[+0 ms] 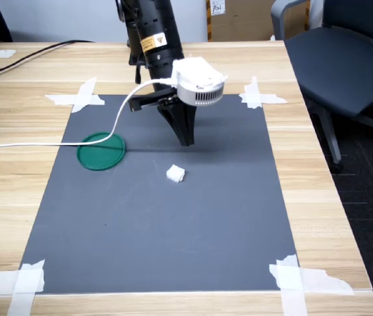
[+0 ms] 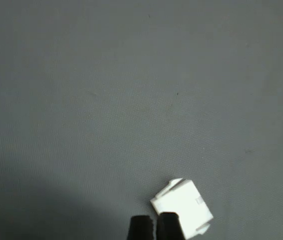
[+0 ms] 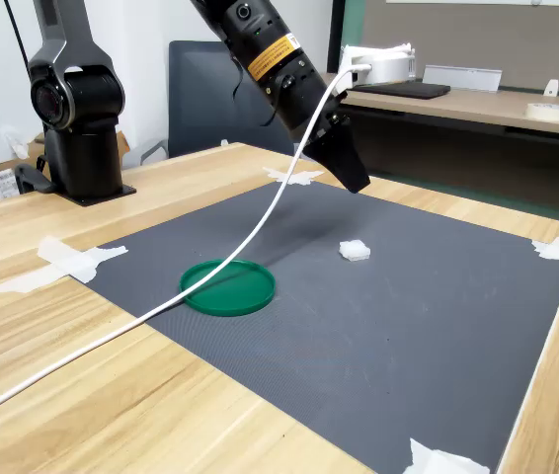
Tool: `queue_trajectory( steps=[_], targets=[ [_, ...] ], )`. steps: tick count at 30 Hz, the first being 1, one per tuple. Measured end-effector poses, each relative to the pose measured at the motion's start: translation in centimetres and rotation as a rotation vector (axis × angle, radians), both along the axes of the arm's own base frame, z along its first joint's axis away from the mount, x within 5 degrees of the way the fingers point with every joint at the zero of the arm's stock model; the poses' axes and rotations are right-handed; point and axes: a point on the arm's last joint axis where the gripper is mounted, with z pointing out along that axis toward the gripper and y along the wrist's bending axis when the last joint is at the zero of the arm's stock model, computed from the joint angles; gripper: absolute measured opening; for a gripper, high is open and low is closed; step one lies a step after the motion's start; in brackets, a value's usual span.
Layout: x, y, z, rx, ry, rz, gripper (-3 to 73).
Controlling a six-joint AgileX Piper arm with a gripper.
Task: Grasp a white terminal and put it in the green lid.
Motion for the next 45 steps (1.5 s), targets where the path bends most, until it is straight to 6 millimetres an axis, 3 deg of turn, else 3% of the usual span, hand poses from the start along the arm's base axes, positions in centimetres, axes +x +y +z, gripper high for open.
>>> queue_trajectory(
  steps=[18,26,34,39,45],
  targets=[
    [3.5,0.5,1.7,-0.222,0.214,0.131,-2.9],
    [3.2,0.4,1.1,-0.352,0.277,0.323,-2.9],
    [3.5,-0.2,1.9,-0.361,0.315,0.326,-1.9],
    [5.2,-1.5,3.7,-0.371,0.309,0.317,7.0],
    [5.7,-1.5,4.1,-0.424,0.321,0.421,33.0]
  ],
)
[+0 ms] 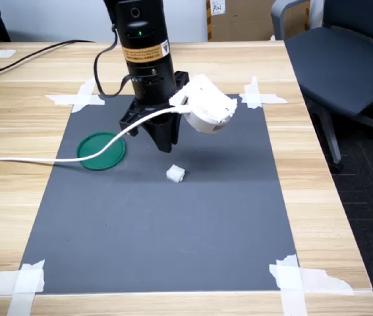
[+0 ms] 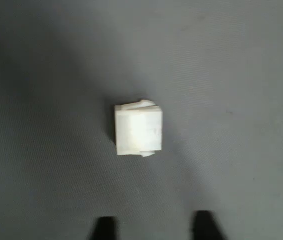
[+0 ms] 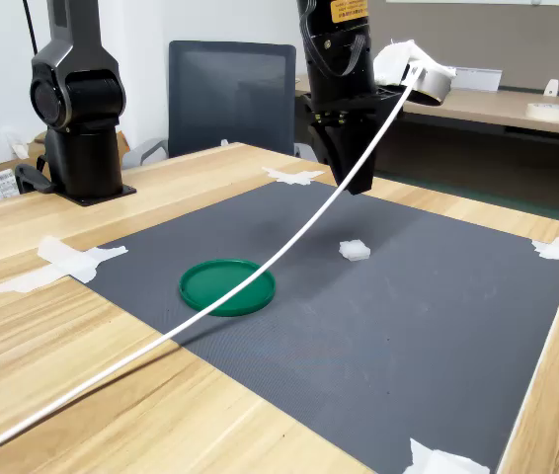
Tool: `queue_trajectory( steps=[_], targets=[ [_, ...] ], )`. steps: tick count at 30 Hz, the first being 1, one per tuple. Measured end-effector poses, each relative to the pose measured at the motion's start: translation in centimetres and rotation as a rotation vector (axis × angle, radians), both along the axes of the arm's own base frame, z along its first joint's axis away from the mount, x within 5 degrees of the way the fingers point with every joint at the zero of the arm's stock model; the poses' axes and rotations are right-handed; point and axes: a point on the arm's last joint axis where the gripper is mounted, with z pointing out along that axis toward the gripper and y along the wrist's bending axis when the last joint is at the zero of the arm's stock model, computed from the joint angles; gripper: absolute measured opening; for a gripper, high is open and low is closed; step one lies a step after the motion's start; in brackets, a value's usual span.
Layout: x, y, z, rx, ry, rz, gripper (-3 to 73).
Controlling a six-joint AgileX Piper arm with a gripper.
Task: Grasp a white terminal and put it in the green lid.
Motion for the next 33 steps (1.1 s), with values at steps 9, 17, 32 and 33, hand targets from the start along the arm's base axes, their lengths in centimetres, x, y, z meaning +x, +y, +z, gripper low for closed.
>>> queue_trajectory(
  steps=[9,17,32,33],
  targets=[
    [0.5,0.0,-0.6,-0.016,-0.007,0.035,59.1],
    [0.4,0.2,-0.9,-0.002,0.016,0.032,59.8],
    [1.2,0.2,-3.4,-0.004,0.093,-0.051,59.8],
    [1.3,0.2,-3.6,-0.006,0.096,-0.050,59.8]
  ],
)
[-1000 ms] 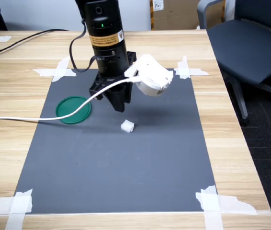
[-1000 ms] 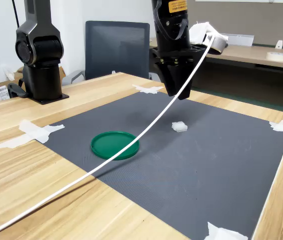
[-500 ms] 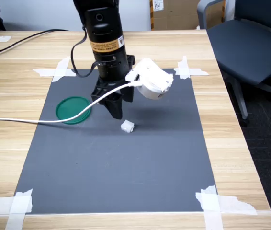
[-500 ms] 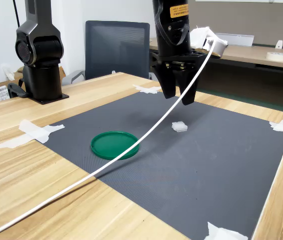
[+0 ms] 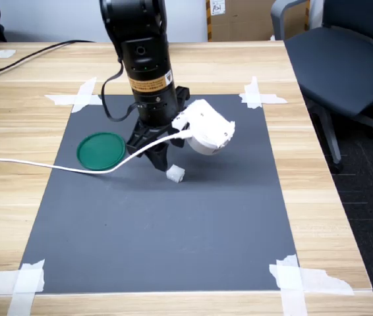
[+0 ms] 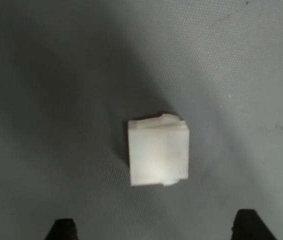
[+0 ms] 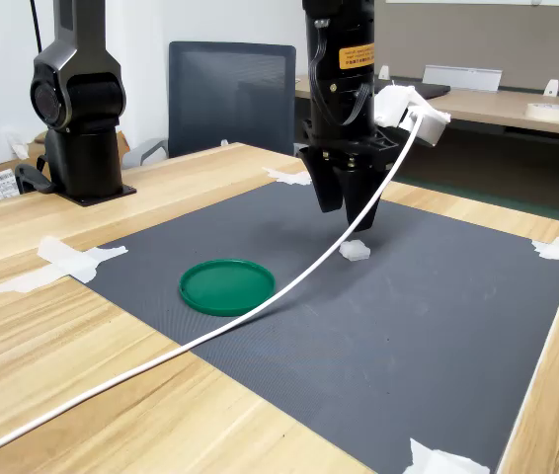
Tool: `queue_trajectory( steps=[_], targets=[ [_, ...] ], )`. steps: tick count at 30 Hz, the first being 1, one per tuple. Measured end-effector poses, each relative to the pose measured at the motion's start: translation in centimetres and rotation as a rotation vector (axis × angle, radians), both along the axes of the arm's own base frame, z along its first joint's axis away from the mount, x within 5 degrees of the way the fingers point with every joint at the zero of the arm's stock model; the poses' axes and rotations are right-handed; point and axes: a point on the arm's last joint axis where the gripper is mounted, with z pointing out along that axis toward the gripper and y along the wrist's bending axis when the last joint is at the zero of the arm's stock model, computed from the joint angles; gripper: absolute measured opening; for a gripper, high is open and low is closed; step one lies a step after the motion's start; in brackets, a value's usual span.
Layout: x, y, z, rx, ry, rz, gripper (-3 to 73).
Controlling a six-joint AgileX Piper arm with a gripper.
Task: Grasp a white terminal and put it in the green lid.
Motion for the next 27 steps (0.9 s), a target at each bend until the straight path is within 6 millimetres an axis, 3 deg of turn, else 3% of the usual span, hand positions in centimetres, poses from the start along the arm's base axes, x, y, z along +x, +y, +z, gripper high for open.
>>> queue_trajectory(
  steps=[13,27],
  targets=[
    [0.7,0.2,-2.5,-0.012,0.037,0.074,59.9],
    [1.2,0.3,-3.5,-0.010,0.036,0.072,58.6]
  ],
)
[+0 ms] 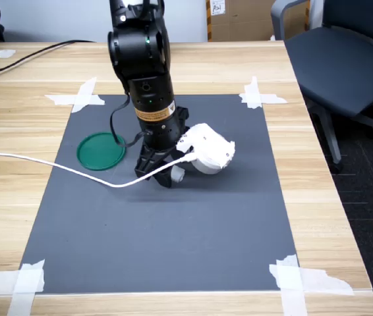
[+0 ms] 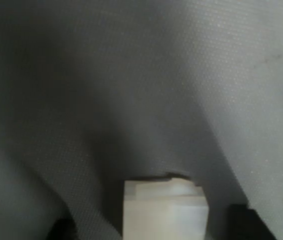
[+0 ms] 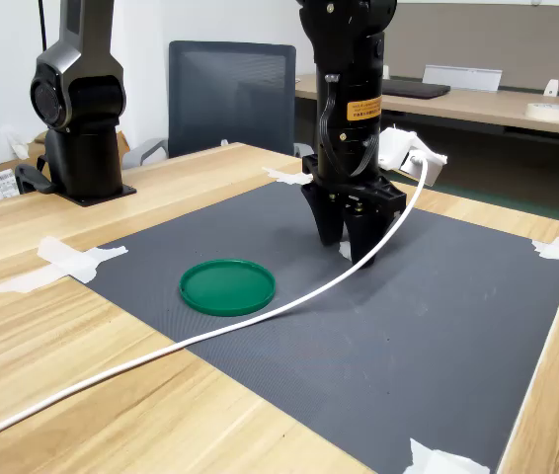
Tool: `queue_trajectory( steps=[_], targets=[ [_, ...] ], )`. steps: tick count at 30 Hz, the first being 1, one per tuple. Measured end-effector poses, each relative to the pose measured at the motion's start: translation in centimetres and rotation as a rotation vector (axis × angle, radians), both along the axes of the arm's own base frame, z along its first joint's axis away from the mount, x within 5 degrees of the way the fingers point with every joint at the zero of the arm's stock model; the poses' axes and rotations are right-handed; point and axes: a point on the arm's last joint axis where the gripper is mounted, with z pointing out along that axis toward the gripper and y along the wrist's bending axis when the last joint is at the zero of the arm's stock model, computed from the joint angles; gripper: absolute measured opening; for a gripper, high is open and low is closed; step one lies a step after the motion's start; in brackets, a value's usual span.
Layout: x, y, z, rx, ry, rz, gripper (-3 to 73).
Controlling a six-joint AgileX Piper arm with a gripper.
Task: Grasp a white terminal and put it in the green lid.
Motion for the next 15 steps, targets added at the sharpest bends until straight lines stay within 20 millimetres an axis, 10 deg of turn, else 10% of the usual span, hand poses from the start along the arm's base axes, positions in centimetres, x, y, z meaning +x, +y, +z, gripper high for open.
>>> queue_trajectory(
  steps=[10,15],
  targets=[
    [0.14,0.07,0.03,0.009,-0.013,-0.006,25.3],
    [0.35,0.20,0.09,0.025,-0.035,-0.018,25.3]
  ],
)
